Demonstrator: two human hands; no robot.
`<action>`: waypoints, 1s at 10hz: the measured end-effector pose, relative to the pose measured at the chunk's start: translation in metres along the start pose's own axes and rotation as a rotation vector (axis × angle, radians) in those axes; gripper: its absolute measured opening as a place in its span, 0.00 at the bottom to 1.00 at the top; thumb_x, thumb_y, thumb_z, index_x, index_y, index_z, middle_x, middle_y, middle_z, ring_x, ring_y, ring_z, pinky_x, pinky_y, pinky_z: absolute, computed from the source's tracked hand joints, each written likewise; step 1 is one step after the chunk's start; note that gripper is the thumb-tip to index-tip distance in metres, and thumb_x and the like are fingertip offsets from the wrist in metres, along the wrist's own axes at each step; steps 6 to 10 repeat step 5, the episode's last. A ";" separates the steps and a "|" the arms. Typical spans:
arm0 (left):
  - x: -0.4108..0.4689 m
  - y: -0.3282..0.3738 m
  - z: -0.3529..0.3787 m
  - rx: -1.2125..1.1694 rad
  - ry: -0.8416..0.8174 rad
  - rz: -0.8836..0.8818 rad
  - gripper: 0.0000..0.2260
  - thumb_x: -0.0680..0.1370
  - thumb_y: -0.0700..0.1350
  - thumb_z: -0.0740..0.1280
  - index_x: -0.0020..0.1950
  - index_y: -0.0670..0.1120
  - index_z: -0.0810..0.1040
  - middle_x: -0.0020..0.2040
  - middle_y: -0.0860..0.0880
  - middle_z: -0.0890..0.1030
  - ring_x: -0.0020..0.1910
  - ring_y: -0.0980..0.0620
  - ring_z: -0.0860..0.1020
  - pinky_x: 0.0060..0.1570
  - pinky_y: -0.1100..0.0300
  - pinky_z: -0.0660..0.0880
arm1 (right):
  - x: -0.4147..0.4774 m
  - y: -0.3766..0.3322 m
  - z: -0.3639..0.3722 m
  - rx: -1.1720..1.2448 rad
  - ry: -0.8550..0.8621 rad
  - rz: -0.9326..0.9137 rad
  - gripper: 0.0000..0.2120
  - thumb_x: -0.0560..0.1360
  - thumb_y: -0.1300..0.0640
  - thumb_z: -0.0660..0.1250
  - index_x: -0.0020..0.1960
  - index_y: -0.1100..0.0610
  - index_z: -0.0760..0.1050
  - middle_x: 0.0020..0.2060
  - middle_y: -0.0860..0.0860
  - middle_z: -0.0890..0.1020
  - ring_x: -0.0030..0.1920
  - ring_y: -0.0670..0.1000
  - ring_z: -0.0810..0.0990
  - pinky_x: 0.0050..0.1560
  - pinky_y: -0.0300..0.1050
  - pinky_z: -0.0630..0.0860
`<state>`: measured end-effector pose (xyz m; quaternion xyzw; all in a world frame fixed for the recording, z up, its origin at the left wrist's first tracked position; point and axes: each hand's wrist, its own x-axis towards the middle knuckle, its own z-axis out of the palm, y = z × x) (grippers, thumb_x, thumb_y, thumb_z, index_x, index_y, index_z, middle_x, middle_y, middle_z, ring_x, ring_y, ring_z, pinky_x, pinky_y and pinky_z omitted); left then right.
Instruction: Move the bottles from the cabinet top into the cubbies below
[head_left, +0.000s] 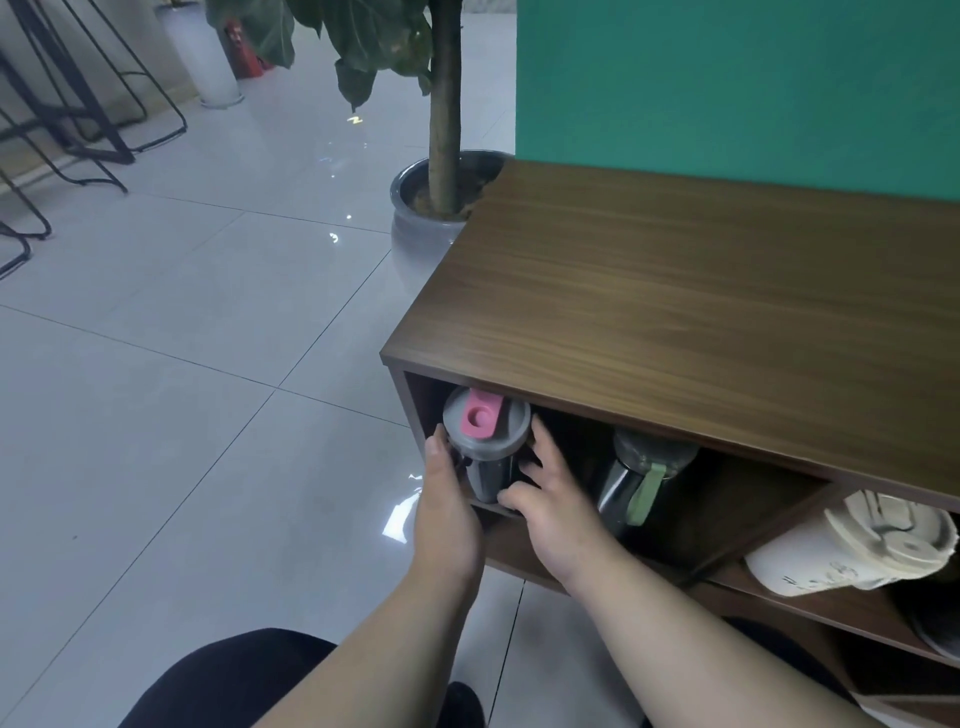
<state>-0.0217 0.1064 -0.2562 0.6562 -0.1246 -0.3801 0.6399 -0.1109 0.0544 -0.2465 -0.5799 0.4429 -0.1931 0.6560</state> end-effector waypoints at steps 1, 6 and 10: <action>0.002 -0.004 0.000 -0.015 -0.001 0.004 0.25 0.87 0.57 0.46 0.45 0.73 0.81 0.43 0.73 0.85 0.44 0.76 0.80 0.51 0.65 0.71 | 0.002 0.003 0.001 -0.003 0.005 -0.006 0.46 0.67 0.57 0.63 0.81 0.38 0.54 0.75 0.42 0.69 0.72 0.45 0.68 0.76 0.54 0.65; -0.005 -0.017 -0.006 0.027 0.105 -0.051 0.23 0.79 0.64 0.53 0.55 0.51 0.80 0.54 0.47 0.86 0.57 0.46 0.82 0.62 0.46 0.76 | -0.015 0.022 -0.015 -0.173 -0.039 0.115 0.34 0.77 0.56 0.68 0.80 0.47 0.61 0.71 0.47 0.70 0.71 0.48 0.69 0.70 0.44 0.64; -0.005 -0.017 -0.006 0.027 0.105 -0.051 0.23 0.79 0.64 0.53 0.55 0.51 0.80 0.54 0.47 0.86 0.57 0.46 0.82 0.62 0.46 0.76 | -0.015 0.022 -0.015 -0.173 -0.039 0.115 0.34 0.77 0.56 0.68 0.80 0.47 0.61 0.71 0.47 0.70 0.71 0.48 0.69 0.70 0.44 0.64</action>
